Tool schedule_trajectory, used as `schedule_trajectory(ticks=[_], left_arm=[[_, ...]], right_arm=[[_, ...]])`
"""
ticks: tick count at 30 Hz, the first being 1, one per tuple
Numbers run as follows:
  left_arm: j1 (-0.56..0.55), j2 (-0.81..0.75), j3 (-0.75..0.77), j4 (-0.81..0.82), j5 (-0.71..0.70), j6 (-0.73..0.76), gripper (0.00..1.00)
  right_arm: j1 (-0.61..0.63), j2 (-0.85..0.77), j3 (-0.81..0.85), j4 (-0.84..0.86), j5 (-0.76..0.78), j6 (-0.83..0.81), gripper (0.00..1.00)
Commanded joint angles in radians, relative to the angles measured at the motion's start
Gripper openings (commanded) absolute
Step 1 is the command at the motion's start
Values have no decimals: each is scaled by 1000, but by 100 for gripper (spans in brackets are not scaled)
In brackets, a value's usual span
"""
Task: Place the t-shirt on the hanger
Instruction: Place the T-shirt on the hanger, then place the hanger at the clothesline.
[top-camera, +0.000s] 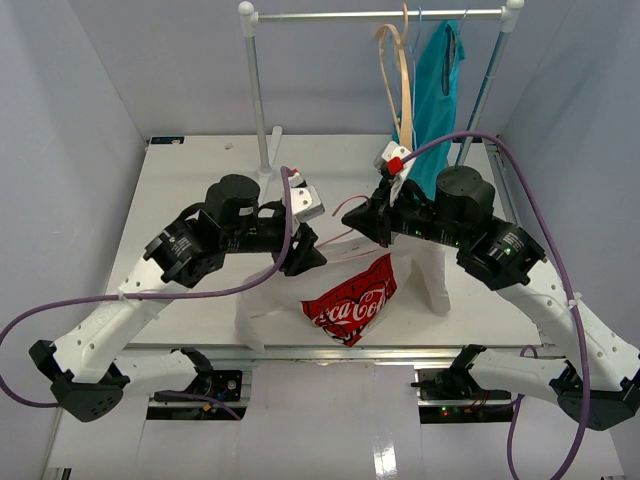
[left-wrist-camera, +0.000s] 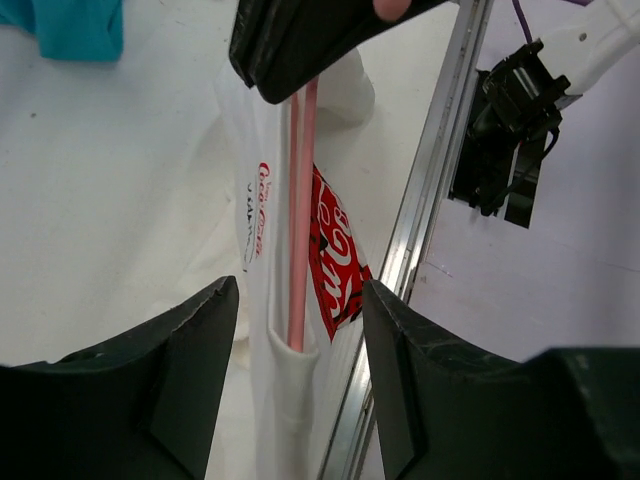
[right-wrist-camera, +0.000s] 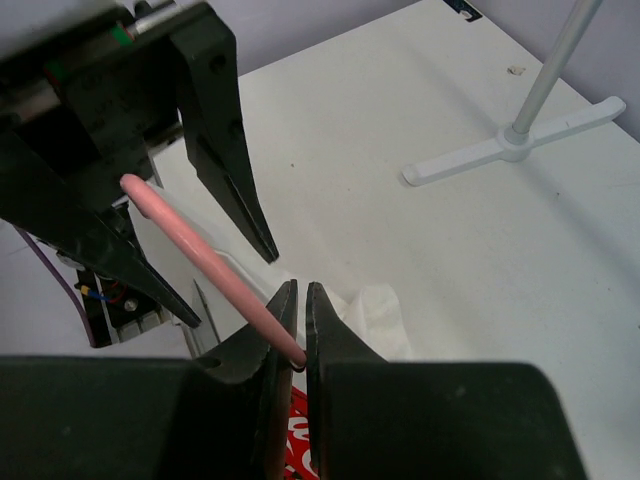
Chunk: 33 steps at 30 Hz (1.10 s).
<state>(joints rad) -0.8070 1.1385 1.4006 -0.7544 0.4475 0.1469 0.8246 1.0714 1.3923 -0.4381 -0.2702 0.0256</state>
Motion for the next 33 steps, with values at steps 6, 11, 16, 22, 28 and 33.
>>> schedule_trajectory(ticks=[6,11,16,22,28,33], left_arm=[[0,-31,-26,41,60,38,17],[1,-51,-39,38,85,58,0],[0,-122,-74,40,141,78,0],[1,-226,-134,28,169,43,0],[0,-299,-202,12,128,20,0],[0,-338,-209,-21,87,26,0]], right_arm=[[-2,-8,-11,143,-39,54,8],[-2,-10,-11,140,-54,62,8],[-2,-10,-6,55,-186,-64,32],[-4,-79,-70,-81,-282,-338,77],[-10,-98,-44,-157,-278,-422,86],[-11,-45,41,-308,-339,-471,84]])
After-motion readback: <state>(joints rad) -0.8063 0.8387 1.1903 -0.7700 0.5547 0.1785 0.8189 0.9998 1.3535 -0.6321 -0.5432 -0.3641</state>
